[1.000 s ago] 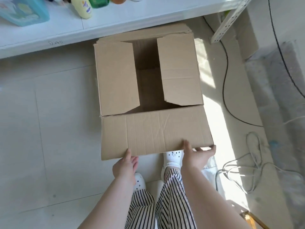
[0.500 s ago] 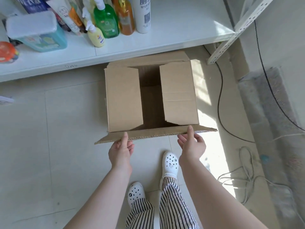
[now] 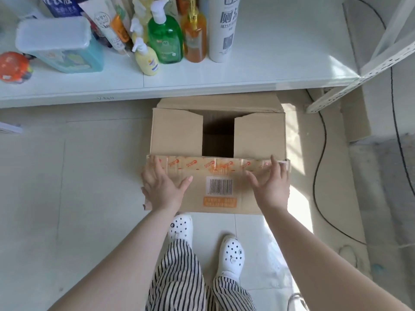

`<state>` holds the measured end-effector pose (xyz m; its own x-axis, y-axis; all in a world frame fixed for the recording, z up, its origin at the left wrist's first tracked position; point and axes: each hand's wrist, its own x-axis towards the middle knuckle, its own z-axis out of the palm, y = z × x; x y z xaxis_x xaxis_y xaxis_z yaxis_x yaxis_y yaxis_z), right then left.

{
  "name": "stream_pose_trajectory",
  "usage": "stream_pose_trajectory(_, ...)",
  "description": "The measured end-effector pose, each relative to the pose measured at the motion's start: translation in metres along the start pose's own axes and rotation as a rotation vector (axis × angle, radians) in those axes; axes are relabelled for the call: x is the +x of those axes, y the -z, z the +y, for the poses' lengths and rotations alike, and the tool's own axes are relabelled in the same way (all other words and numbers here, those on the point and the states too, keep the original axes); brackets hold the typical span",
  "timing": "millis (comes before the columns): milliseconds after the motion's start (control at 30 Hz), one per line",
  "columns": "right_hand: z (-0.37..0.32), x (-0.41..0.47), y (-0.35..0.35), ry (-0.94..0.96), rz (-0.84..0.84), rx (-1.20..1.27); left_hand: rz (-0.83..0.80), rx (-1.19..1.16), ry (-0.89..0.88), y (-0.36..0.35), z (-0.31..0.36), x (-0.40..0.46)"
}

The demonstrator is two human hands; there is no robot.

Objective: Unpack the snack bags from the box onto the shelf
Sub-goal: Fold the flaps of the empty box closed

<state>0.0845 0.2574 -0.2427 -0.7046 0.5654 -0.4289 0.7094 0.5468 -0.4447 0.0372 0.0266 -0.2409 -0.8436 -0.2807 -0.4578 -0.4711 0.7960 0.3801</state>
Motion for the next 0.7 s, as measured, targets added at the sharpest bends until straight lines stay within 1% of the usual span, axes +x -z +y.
stream_pose_trajectory(100, -0.009, 0.014, -0.011, -0.021, -0.029, -0.138, 0.03, 0.049, 0.007, -0.016, 0.005, 0.024)
stream_pose_trajectory(200, -0.012, 0.03, -0.022, -0.059, 0.021, -0.199, 0.054, 0.12, -0.011, -0.024, 0.006, 0.051)
stream_pose_trajectory(267, -0.005, 0.045, -0.025, -0.101, 0.039, -0.179, 0.05, 0.12, -0.001, -0.025, 0.003, 0.07)
stream_pose_trajectory(400, 0.014, 0.068, -0.023, -0.177, 0.012, -0.018, -0.02, 0.114, 0.031, -0.026, -0.002, 0.088)
stream_pose_trajectory(533, 0.019, 0.07, -0.025, -0.195, -0.023, -0.071, -0.012, 0.126, 0.03, -0.03, -0.006, 0.085)
stream_pose_trajectory(700, 0.023, 0.064, -0.026, -0.172, -0.032, -0.066, 0.009, 0.117, 0.048, -0.032, -0.014, 0.069)
